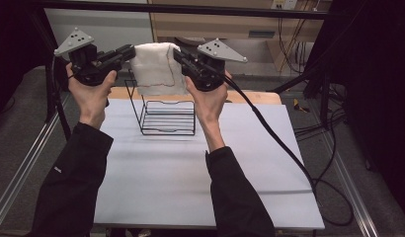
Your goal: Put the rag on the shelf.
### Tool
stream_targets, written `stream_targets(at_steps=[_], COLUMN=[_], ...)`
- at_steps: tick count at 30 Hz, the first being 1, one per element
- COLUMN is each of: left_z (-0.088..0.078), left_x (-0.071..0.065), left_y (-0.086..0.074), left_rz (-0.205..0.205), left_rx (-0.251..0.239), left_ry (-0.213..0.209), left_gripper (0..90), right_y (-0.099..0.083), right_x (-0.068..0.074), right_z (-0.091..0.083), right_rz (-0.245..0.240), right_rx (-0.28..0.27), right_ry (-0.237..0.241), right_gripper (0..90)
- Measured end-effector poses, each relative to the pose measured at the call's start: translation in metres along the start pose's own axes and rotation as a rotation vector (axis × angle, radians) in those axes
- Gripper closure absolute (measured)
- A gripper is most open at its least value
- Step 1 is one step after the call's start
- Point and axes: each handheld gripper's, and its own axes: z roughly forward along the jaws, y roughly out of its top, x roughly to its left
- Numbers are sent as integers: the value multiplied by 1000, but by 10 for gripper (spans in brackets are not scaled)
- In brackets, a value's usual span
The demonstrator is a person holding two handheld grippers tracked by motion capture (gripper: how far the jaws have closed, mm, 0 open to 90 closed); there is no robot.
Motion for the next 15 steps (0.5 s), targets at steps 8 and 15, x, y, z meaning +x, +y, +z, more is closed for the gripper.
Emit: stream_targets(at_steps=[8, 15], left_z=[2, 3], left_x=[8, 18], left_y=[7, 15], left_rz=[7, -4], left_rx=[2, -11], left_ry=[13, 25], left_gripper=[833, 833], right_y=[5, 13], right_x=[-1, 0], right_z=[9, 19], right_rz=[-10, -18], right_rx=[-5, -12], right_ry=[8, 16], right_gripper=[829, 829])
